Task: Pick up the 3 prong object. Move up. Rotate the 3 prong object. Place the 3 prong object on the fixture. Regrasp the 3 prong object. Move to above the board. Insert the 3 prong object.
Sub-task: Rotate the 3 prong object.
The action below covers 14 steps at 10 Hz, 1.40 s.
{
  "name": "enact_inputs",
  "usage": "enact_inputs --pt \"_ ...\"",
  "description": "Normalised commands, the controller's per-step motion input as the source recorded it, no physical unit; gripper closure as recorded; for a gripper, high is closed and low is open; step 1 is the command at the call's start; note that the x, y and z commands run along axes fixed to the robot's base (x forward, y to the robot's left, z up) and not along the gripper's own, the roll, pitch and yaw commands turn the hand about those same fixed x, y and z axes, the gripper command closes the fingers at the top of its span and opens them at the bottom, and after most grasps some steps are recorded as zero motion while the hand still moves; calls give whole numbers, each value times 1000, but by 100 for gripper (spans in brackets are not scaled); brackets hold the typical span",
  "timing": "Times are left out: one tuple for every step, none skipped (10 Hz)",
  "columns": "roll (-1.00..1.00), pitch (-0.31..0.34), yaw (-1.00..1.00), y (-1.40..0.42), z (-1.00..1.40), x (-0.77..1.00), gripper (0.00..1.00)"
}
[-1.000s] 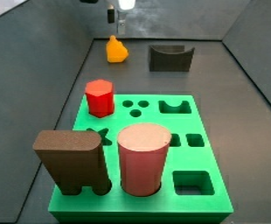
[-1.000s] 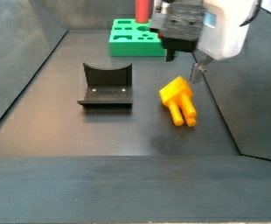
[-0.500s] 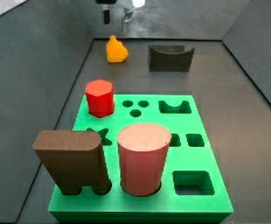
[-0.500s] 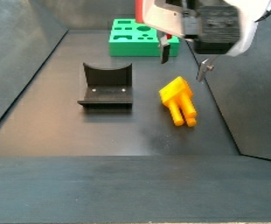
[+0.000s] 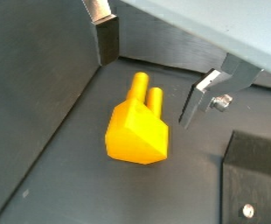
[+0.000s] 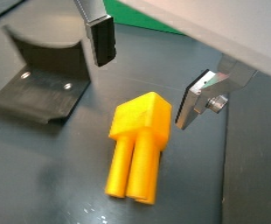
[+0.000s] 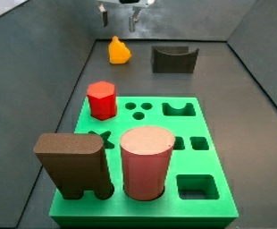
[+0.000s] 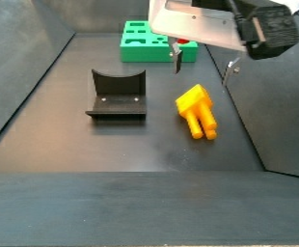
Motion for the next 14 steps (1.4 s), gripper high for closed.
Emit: enact_inputs --pt "7 -26 1000 1 -27 33 0" --pt "8 -32 1000 1 -28 33 0" --pt "10 -38 1000 1 -28 33 0" --pt "12 -47 889 1 -28 32 0" --pt "12 -47 726 1 -29 31 0" --pt "12 -46 376 1 -30 29 0" --pt "11 -45 278 1 -30 28 0" --pt "0 0 0 0 -1000 0 0" --pt "2 -8 -65 1 -1000 6 0" --pt "3 -20 -65 3 -1000 14 0" --pt "3 -23 -58 5 -1000 18 0" --pt "3 -29 -45 8 -1000 28 0" --pt "2 -26 -40 9 -1000 31 0" --pt "0 -21 -34 12 -1000 43 0"
